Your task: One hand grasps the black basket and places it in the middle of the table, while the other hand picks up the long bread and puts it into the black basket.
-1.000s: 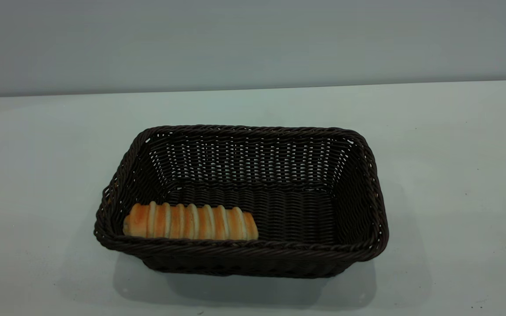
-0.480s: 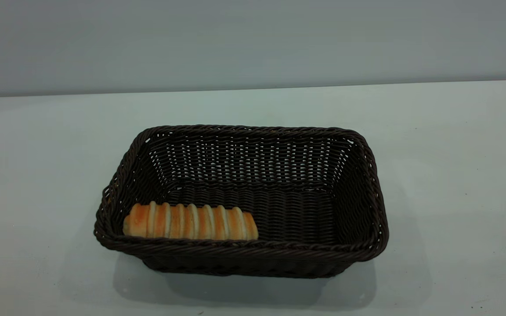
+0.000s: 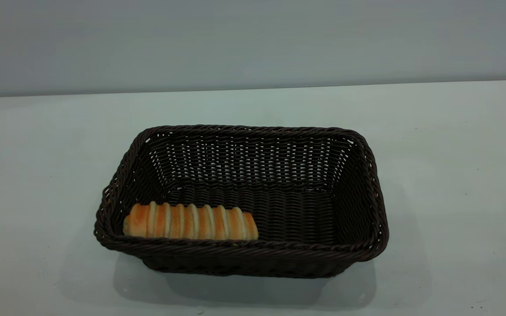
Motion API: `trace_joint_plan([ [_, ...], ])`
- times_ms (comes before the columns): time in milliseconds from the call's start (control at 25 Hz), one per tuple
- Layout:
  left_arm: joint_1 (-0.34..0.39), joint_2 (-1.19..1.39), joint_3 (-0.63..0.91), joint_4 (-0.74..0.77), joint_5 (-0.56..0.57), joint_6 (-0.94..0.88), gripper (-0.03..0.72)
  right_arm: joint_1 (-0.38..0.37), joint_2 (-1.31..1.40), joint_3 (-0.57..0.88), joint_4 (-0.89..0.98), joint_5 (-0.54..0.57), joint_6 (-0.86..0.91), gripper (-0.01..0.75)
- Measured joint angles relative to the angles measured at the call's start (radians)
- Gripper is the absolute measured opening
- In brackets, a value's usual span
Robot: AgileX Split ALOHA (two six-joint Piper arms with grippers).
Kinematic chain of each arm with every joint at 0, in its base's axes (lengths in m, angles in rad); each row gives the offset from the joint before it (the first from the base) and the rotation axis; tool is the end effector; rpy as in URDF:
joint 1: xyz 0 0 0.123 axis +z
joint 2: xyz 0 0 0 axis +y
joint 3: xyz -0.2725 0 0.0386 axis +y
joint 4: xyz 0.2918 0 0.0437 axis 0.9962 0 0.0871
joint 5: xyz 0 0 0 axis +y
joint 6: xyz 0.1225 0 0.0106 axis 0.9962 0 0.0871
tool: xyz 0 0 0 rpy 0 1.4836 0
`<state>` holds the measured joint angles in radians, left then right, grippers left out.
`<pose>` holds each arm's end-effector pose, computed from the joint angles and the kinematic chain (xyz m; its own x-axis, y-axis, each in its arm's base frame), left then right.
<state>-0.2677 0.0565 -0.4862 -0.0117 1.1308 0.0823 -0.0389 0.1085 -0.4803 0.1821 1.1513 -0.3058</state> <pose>0.0745 -0.0218 0.2673 -0.5328 0.2262 -0.8154 0.3149 0.9474 0.0571 0.0838 0.0171 0.2607 -0.5957 -0.2027 -0.7772 -0.2320 0.9698 -0.0751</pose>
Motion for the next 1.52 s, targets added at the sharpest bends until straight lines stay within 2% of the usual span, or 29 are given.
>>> trace_joint_plan([
  [440,0.002,0.000,0.000,0.000,0.000,0.000,0.557,0.000,0.000,0.000,0.000,0.000,0.000,0.473],
  [520,0.032,0.000,0.000,-0.001,0.000,0.000,0.557,0.000,0.000,0.000,0.000,0.000,0.000,0.473],
  [760,0.209,-0.016,0.000,-0.001,0.000,0.000,0.557,0.000,-0.007,0.000,0.000,0.000,0.000,0.473],
  [920,0.263,-0.068,0.000,-0.001,0.000,0.000,0.557,0.000,-0.060,0.000,0.000,0.000,0.000,0.473],
  [1520,0.268,-0.079,0.000,-0.001,0.000,0.002,0.557,0.000,-0.125,0.000,0.007,0.003,0.000,0.473],
])
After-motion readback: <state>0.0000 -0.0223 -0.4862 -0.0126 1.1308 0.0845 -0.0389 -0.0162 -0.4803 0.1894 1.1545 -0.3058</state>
